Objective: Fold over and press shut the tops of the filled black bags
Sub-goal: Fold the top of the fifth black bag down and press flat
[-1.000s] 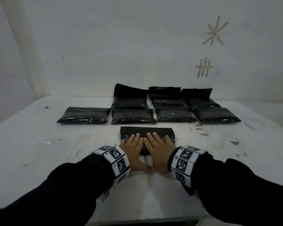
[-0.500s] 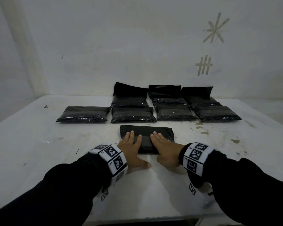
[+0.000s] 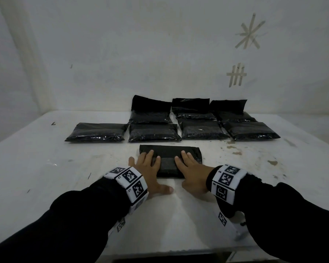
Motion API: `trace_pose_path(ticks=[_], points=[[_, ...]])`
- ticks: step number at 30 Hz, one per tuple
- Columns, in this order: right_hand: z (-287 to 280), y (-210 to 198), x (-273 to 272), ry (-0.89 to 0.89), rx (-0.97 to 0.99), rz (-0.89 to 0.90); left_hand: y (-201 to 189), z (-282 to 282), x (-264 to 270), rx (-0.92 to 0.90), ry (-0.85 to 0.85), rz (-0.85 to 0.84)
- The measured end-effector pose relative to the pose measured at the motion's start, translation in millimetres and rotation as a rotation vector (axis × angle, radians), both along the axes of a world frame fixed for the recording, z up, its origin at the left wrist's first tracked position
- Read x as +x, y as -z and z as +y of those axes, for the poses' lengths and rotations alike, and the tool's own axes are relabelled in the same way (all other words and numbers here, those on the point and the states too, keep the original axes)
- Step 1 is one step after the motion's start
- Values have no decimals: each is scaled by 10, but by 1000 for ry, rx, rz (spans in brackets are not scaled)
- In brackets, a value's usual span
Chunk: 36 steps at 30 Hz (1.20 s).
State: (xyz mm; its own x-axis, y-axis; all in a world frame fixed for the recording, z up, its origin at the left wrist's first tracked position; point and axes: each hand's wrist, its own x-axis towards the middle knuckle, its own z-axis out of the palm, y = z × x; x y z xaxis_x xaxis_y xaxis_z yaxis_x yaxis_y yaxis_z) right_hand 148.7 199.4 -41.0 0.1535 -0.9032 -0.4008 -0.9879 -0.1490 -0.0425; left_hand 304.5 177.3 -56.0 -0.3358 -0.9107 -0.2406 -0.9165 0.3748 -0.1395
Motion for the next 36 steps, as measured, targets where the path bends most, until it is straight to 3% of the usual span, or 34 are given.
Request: trace_pose_path(ticks=[6,9,14,17,22,31,36], points=[[23,-28,-15,31,-35,-98,-12,9,-15,47,-44,77],[11,-36,-16,20,-47,-27,-25,8,-24,84,-66,97],[4,-8,-52,-12,-226,94,-37,13,-14,49,-46,37],[16,-1,-32,8,-204,61,-32,28,1,-4,-37,18],[37,-38,-34,95,-178,-67,-31,36,-8,96,-81,111],[21,-45,-26,81,-87,23,-69,-7,-16,156,-113,147],[38,-38,-30,133,25,-89,-86,28,-16,184,-143,154]])
